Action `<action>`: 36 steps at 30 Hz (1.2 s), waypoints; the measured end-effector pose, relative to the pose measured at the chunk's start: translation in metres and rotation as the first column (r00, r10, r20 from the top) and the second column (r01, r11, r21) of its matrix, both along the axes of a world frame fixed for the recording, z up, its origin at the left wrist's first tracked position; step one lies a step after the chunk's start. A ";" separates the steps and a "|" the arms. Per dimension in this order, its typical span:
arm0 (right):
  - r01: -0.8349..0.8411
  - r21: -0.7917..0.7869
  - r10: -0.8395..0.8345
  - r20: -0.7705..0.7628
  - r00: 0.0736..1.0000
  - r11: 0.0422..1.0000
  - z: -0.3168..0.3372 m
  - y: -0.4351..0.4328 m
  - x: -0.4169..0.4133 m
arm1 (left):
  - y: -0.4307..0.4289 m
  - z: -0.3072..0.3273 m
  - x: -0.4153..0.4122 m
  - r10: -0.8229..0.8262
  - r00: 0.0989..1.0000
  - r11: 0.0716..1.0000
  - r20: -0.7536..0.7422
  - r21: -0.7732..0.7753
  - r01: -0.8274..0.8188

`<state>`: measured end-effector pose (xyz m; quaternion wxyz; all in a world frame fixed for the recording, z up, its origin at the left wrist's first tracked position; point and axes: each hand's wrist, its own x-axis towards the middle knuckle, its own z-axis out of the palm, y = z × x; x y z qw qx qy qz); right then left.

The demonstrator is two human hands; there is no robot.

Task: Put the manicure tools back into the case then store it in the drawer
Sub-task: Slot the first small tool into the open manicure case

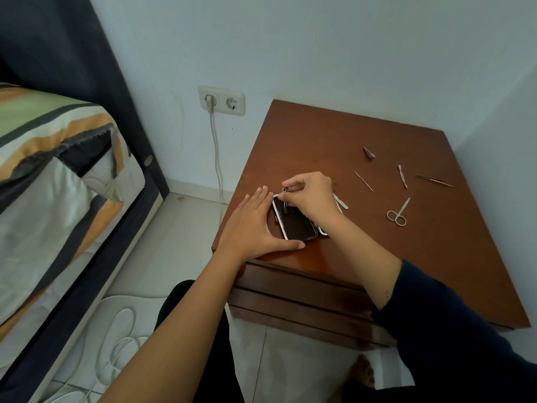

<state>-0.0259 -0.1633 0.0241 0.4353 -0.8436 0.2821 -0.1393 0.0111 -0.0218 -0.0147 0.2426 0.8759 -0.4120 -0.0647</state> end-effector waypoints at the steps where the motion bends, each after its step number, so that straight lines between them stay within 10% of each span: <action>1: 0.002 0.000 -0.002 -0.001 1.000 1.000 0.000 0.000 0.000 | 0.000 0.000 0.000 -0.001 1.000 1.000 -0.001 -0.001 0.001; 20: -0.471 -0.405 0.406 -0.239 0.882 0.784 0.004 0.000 -0.017 | 0.001 0.002 -0.001 -0.012 1.000 1.000 0.021 0.013 0.012; 32: -0.404 -0.442 0.421 -0.066 0.905 0.801 -0.008 0.002 -0.033 | 0.000 0.000 -0.001 -0.022 0.999 0.997 0.041 0.070 0.019; 36: -0.155 -0.413 0.240 0.162 0.957 0.898 0.008 -0.040 -0.037 | 0.000 -0.002 -0.001 -0.013 0.998 0.997 0.057 0.078 0.008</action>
